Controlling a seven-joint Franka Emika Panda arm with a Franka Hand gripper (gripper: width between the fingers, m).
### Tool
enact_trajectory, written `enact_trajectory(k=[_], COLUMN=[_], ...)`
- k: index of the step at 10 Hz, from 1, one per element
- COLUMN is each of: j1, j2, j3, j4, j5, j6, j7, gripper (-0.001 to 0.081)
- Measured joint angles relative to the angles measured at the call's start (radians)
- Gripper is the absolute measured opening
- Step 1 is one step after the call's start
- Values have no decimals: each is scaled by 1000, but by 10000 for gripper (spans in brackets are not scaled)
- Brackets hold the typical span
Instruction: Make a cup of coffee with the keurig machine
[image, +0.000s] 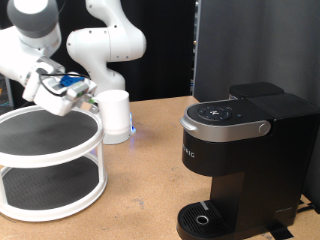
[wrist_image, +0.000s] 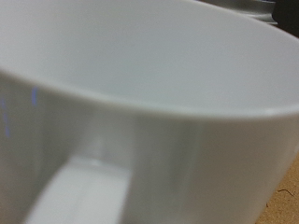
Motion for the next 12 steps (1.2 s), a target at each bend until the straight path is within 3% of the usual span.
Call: enact_trajectory(k=[5, 9, 12], j1=[105, 114, 135], j2=[16, 32, 73], j3=[118, 126, 146], j4=[-3, 3, -3], j5=[219, 228, 285], j6=[158, 160, 220], j7=[36, 41, 25], gripper=[69, 69, 69])
